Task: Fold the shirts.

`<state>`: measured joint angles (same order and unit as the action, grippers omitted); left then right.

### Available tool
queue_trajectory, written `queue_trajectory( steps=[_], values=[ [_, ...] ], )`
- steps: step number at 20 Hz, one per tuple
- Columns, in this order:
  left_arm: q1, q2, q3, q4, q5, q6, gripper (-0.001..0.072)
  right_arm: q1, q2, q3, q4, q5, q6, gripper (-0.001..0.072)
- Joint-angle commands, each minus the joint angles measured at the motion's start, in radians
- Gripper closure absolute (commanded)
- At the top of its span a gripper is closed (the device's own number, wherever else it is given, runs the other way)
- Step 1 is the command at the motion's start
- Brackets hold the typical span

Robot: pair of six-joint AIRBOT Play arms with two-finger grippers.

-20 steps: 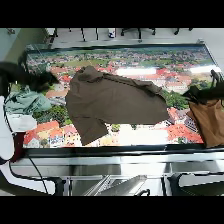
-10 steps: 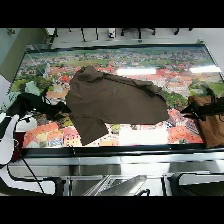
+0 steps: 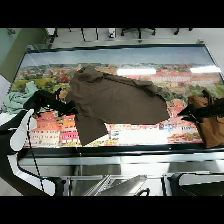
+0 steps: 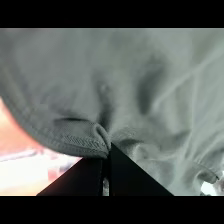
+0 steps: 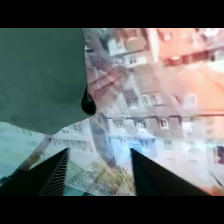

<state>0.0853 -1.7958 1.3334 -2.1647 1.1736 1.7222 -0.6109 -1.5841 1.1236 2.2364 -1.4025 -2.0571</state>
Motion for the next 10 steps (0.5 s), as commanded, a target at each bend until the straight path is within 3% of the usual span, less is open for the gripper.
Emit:
queue_trajectory(
  steps=[1, 10],
  values=[
    [-0.006, -0.021, 0.092, 0.000, 0.092, 0.002, 0.0688, 0.033, -0.016, -0.031, 0.000, 0.039, -0.016, 0.0168],
    [0.017, -0.006, 0.117, -0.002, 0.165, -0.010, 0.0688, 0.269, -0.156, -0.026, 0.097, 0.204, -0.068, 0.0209]
  ],
)
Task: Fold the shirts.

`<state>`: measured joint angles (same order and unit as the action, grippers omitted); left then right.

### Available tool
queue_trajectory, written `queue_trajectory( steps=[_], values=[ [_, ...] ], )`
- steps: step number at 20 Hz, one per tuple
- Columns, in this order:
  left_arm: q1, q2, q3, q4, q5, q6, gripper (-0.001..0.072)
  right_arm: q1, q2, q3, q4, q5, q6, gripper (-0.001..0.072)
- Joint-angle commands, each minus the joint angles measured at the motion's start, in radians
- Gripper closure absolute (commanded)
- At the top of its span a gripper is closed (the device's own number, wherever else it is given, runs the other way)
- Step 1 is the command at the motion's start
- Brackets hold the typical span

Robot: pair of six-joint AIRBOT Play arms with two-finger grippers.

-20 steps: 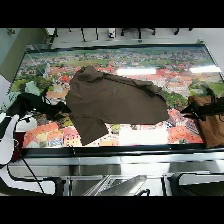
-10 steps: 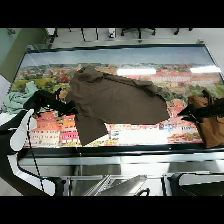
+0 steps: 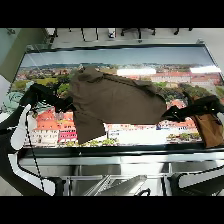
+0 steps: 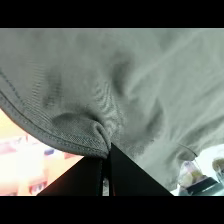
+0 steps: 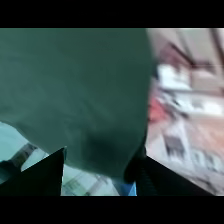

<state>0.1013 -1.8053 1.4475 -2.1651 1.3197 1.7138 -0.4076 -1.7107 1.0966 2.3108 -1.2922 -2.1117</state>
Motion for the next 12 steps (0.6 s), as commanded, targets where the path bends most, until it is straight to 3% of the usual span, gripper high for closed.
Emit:
queue_trajectory(
  steps=[1, 2, 3, 4, 9, 12],
  values=[
    [0.001, 0.004, 0.007, -0.005, 0.022, -0.002, 0.0689, 0.082, -0.029, 0.004, 0.036, 0.081, -0.013, 0.0295],
    [0.000, 0.011, 0.011, -0.008, 0.027, -0.002, 0.0689, 0.098, -0.029, 0.006, 0.046, 0.039, -0.029, 0.0549],
    [-0.005, 0.036, 0.011, -0.008, 0.025, -0.002, 0.0689, 0.112, -0.023, 0.008, 0.058, -0.018, -0.050, 0.0647],
    [-0.011, 0.078, 0.011, -0.009, 0.013, -0.002, 0.0689, 0.125, -0.003, 0.008, 0.070, -0.064, -0.051, 0.0687],
    [-0.011, 0.507, 0.113, -0.011, -0.080, -0.015, 0.0689, 0.074, 0.352, 0.197, 0.261, -0.116, -0.042, 0.0689],
    [-0.015, 0.858, 0.257, -0.007, -0.317, -0.024, 0.0689, 0.019, 0.608, 0.518, 0.303, -0.065, -0.004, 0.0689]
  ],
)
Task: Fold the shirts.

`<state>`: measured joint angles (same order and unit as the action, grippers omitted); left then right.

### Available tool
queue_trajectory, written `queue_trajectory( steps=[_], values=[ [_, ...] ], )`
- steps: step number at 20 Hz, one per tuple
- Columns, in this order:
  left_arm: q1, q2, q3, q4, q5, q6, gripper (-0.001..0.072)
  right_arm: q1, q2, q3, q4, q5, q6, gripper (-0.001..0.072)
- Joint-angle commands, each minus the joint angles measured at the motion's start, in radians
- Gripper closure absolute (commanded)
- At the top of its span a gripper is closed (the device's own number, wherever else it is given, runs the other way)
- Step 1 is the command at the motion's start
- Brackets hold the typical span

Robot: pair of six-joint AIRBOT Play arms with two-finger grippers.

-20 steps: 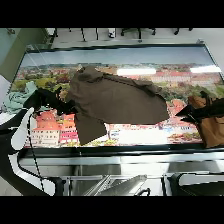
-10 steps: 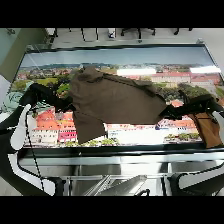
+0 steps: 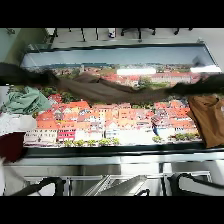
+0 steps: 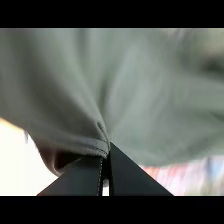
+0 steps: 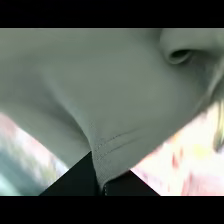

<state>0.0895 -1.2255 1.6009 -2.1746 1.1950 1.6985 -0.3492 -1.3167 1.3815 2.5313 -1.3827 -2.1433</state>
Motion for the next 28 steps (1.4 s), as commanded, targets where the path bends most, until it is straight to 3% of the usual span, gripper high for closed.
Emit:
queue_trajectory(
  steps=[1, 5, 7, 10, 13, 18, 21, 24, 28],
  values=[
    [-0.012, 0.386, 0.139, 0.006, -0.282, -0.009, 0.0689, -0.043, 0.280, 0.330, 0.078, 0.058, 0.027, 0.0689],
    [0.004, 0.648, 0.291, 0.100, -0.376, -0.008, 0.0689, -0.048, 0.494, 0.576, 0.008, 0.246, 0.027, 0.0689],
    [0.034, 0.689, 0.362, 0.185, -0.368, -0.010, 0.0689, -0.048, 0.563, 0.591, -0.044, 0.319, 0.026, 0.0688],
    [0.050, 0.642, 0.443, 0.230, -0.260, -0.027, 0.0689, -0.048, 0.566, 0.590, -0.087, 0.300, 0.032, 0.0688],
    [0.050, 0.520, 0.437, 0.208, -0.106, -0.056, 0.0689, -0.047, 0.471, 0.587, -0.086, 0.198, 0.116, 0.0689],
    [0.048, 0.281, 0.138, 0.041, -0.082, -0.026, 0.0689, -0.008, 0.227, 0.414, -0.035, 0.084, 0.130, 0.0688],
    [-0.001, 0.079, -0.058, 0.058, -0.180, 0.024, 0.0689, 0.050, 0.066, 0.201, -0.042, 0.177, 0.099, 0.0688],
    [-0.032, -0.175, -0.164, 0.089, -0.314, 0.045, 0.0689, 0.087, -0.153, 0.013, -0.041, 0.375, 0.071, 0.0688],
    [-0.018, -0.556, -0.088, 0.084, -0.385, 0.055, 0.0689, 0.089, -0.484, -0.002, 0.009, 0.532, 0.072, 0.0688]
  ],
)
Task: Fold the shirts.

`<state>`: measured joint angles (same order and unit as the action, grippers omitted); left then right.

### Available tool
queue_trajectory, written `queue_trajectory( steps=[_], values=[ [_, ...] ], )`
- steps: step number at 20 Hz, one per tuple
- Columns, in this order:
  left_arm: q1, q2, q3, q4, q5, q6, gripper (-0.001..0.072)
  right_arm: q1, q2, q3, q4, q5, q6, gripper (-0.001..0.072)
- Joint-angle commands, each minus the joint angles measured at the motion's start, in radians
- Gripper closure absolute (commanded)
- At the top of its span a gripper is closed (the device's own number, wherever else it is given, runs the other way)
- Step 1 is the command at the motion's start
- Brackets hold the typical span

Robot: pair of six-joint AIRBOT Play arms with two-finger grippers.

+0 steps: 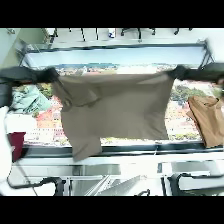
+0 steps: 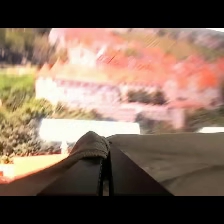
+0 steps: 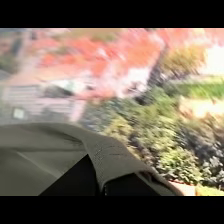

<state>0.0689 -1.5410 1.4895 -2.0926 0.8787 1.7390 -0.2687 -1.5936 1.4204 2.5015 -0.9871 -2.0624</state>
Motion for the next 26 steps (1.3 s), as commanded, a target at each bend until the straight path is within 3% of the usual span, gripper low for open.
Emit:
queue_trajectory(
  steps=[1, 7, 11, 14, 20, 26],
  values=[
    [0.005, -0.320, 0.085, -0.003, -0.054, 0.015, 0.0689, 0.009, -0.267, -0.022, 0.056, 0.167, -0.009, 0.0688],
    [0.001, -0.487, 0.426, -0.003, -0.026, -0.019, 0.0689, 0.010, -0.361, 0.145, 0.058, 0.267, -0.005, 0.0688],
    [0.001, -0.486, 0.546, 0.007, 0.072, -0.038, 0.0689, 0.013, -0.362, 0.219, 0.051, 0.222, -0.006, 0.0688],
    [-0.005, -0.484, 0.545, 0.062, 0.163, -0.068, 0.0689, 0.016, -0.361, 0.218, -0.029, 0.165, 0.037, 0.0688],
    [-0.006, -0.484, 0.413, 0.216, 0.203, -0.155, 0.0689, 0.063, -0.364, 0.216, -0.211, 0.131, 0.108, 0.0688],
    [-0.006, -0.484, 0.354, 0.222, 0.237, -0.179, 0.0689, 0.079, -0.365, 0.216, -0.332, 0.130, 0.187, 0.0688]
  ],
)
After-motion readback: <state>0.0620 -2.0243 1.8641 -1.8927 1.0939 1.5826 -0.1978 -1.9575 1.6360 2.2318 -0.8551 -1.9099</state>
